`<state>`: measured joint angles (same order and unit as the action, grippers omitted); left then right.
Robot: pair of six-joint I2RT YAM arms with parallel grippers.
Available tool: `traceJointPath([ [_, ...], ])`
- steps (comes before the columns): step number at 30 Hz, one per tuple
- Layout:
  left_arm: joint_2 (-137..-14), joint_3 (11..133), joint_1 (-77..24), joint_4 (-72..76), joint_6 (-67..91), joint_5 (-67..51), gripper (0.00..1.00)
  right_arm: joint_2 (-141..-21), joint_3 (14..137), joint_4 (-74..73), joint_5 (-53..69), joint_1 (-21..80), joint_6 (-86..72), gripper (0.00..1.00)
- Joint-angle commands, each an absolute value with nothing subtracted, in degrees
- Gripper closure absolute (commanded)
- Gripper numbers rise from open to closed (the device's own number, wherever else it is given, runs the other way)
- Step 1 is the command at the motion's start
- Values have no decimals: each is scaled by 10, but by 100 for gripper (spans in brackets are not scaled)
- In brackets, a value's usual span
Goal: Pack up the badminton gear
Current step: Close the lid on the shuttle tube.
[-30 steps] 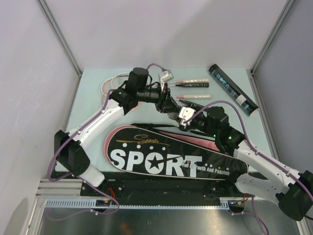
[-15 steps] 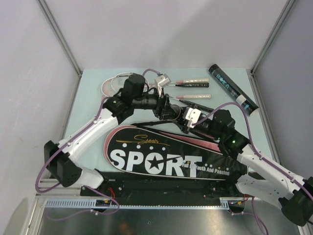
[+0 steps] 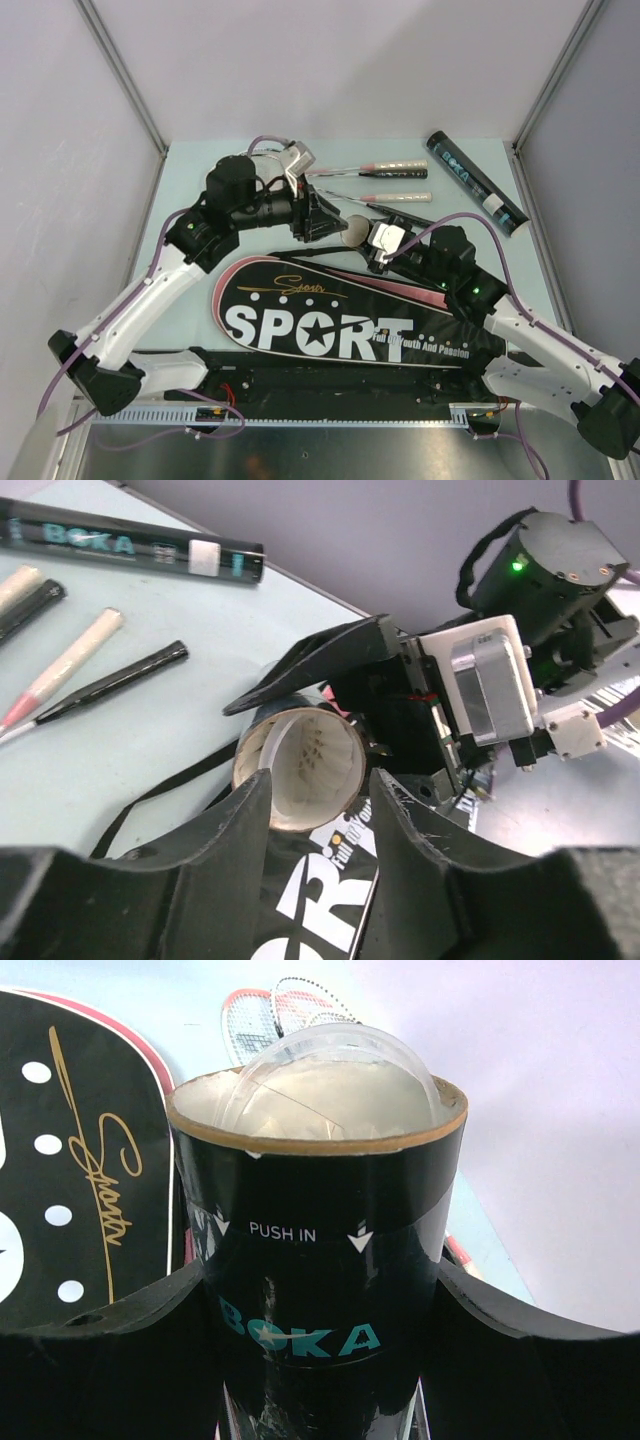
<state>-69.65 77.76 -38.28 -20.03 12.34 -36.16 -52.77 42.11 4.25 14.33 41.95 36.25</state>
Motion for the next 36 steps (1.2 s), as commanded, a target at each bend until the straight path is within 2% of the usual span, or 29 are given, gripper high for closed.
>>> traceJointPath([
  [1, -662, 755, -398, -200, 111, -280, 51, -526, 447, 76, 117, 427, 379, 89],
  [5, -657, 744, -459, -204, 91, -153, 51, -530, 449, 76, 108, 431, 379, 89],
  [10, -674, 752, -493, -207, 96, -55, 61, -530, 450, 69, 99, 437, 384, 89],
  [17, -681, 760, -515, -212, 84, -1, 62, -528, 450, 70, 98, 439, 384, 89],
  [22, -698, 770, -517, -228, 75, -1, 58, -527, 450, 69, 97, 440, 384, 89],
  [26, -712, 778, -517, -233, 72, 8, 60, -526, 450, 70, 97, 443, 385, 90],
  [30, -720, 782, -517, -232, 65, 6, 69, -526, 450, 69, 95, 444, 388, 90],
  [33, -717, 783, -517, -236, 58, 8, 86, -527, 450, 66, 91, 446, 394, 90],
  [34, -715, 784, -517, -236, 58, 11, 98, -530, 450, 64, 84, 446, 397, 90],
  [36, -707, 781, -517, -236, 52, 17, 100, -534, 450, 59, 71, 449, 403, 90],
])
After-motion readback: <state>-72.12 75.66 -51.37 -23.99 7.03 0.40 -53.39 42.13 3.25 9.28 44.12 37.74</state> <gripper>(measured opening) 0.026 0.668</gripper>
